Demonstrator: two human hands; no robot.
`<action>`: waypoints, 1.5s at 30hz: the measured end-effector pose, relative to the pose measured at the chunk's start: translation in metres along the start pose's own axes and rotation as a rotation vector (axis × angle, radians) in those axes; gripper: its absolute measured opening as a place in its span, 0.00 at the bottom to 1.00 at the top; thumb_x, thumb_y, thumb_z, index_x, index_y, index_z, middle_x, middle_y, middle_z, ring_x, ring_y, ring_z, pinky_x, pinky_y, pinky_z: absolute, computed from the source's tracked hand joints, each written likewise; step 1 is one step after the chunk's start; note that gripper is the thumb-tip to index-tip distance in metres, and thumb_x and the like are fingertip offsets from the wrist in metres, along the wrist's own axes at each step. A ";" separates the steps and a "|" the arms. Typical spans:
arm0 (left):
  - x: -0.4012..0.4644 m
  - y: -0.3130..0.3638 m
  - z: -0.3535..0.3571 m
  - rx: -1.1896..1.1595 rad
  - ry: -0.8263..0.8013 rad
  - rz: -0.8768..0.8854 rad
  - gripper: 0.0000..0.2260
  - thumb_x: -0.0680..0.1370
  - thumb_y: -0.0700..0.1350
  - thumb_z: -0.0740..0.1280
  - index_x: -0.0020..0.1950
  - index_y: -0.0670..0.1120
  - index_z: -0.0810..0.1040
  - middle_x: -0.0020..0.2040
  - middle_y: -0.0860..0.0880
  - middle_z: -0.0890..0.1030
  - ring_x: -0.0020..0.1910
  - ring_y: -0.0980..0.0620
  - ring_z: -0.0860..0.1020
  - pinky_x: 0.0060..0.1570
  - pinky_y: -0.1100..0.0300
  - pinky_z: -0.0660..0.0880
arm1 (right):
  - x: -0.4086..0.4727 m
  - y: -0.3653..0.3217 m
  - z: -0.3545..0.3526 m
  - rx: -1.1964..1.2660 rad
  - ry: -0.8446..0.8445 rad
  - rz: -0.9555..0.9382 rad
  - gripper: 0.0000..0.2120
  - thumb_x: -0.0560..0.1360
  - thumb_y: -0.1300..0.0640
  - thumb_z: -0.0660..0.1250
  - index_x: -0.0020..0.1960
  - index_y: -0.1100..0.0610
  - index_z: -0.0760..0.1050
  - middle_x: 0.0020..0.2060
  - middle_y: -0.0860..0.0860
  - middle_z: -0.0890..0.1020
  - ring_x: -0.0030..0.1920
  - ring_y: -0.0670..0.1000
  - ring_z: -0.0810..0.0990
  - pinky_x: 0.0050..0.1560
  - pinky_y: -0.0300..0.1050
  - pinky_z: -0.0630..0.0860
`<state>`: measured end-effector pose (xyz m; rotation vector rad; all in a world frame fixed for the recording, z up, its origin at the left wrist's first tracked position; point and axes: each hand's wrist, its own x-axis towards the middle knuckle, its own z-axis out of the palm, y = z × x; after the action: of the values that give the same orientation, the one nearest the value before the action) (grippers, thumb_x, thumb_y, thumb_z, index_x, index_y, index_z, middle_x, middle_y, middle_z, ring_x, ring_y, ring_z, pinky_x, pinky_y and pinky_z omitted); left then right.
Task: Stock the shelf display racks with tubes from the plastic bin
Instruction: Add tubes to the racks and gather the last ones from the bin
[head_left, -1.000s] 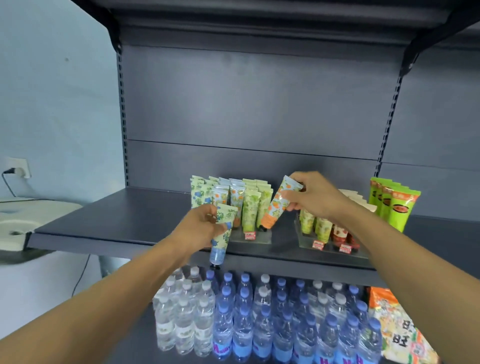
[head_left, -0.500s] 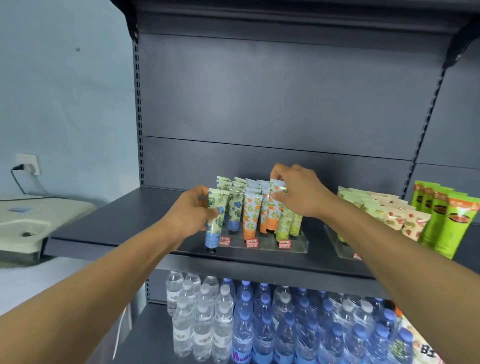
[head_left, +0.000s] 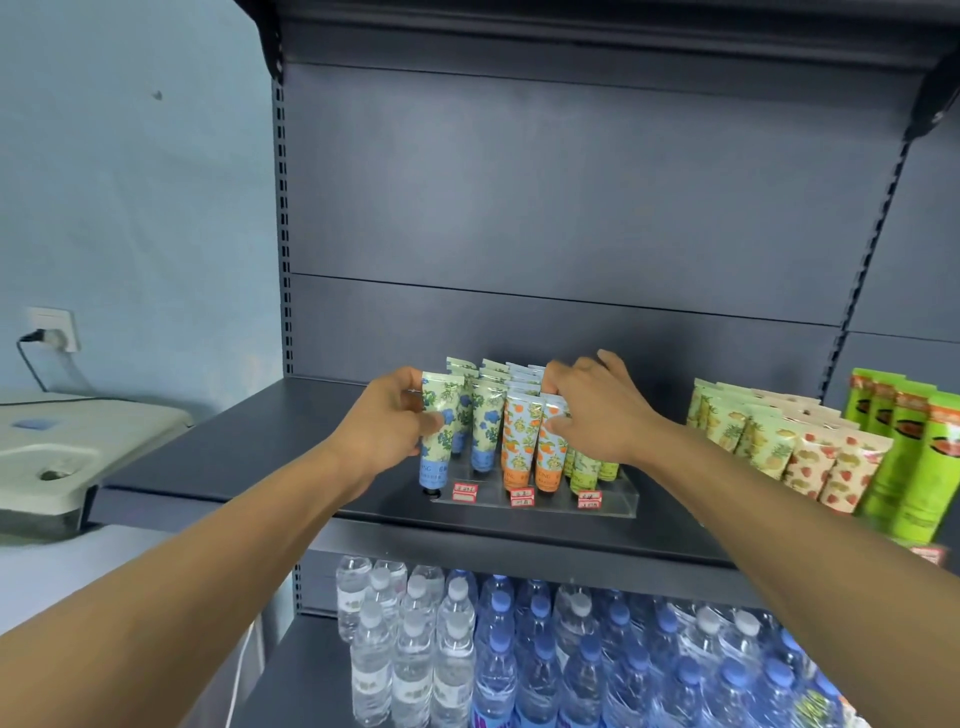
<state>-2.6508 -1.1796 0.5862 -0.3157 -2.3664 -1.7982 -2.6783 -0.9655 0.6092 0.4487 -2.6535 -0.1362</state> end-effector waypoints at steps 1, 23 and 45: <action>0.001 -0.001 -0.001 0.001 0.003 0.004 0.07 0.78 0.33 0.63 0.52 0.44 0.72 0.45 0.46 0.80 0.40 0.53 0.78 0.36 0.63 0.73 | 0.000 -0.001 0.002 -0.007 -0.002 0.004 0.15 0.76 0.54 0.64 0.60 0.54 0.68 0.52 0.52 0.77 0.60 0.52 0.72 0.73 0.53 0.48; 0.054 0.000 0.002 0.049 -0.007 0.077 0.09 0.76 0.30 0.64 0.50 0.42 0.70 0.46 0.44 0.79 0.46 0.45 0.78 0.53 0.44 0.76 | -0.006 0.011 -0.025 0.185 0.121 0.078 0.25 0.74 0.49 0.67 0.67 0.54 0.64 0.62 0.49 0.74 0.65 0.52 0.66 0.65 0.50 0.63; 0.066 -0.024 0.008 0.277 -0.036 0.055 0.15 0.75 0.31 0.64 0.57 0.46 0.68 0.48 0.48 0.78 0.49 0.50 0.77 0.44 0.64 0.74 | -0.013 0.008 -0.021 0.200 0.075 0.147 0.28 0.74 0.48 0.67 0.70 0.53 0.62 0.67 0.49 0.70 0.68 0.52 0.63 0.67 0.50 0.62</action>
<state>-2.7203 -1.1728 0.5777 -0.3748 -2.5615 -1.4281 -2.6604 -0.9543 0.6238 0.3132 -2.6253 0.1885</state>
